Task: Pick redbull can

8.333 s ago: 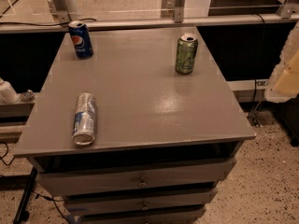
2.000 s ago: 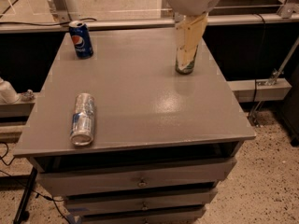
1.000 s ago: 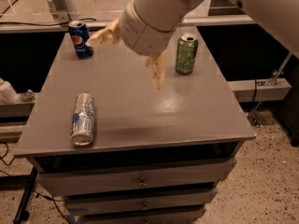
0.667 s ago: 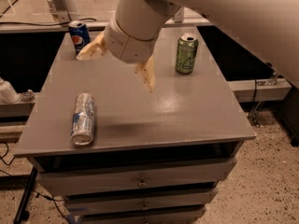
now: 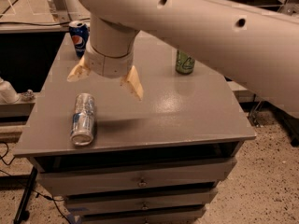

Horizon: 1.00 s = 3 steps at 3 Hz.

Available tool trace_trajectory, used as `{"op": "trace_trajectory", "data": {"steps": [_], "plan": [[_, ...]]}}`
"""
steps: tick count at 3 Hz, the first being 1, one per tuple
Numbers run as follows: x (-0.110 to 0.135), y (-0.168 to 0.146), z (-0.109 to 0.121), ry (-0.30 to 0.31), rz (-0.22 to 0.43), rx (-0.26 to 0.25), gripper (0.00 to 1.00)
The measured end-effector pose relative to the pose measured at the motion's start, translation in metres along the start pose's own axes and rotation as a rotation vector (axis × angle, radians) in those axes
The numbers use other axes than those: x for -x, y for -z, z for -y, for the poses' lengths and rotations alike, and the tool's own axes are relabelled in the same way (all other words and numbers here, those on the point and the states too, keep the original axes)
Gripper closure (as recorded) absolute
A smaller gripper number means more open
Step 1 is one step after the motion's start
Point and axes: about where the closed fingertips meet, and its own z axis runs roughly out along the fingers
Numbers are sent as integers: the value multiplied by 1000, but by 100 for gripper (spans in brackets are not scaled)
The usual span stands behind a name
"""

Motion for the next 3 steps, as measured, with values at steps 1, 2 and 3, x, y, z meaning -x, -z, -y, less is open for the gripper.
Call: {"op": "trace_trajectory", "data": {"steps": [1, 2, 3], "plan": [[4, -23, 5, 10, -9, 65, 0], [8, -43, 11, 11, -23, 126, 0], [11, -60, 17, 20, -37, 188, 0]]}}
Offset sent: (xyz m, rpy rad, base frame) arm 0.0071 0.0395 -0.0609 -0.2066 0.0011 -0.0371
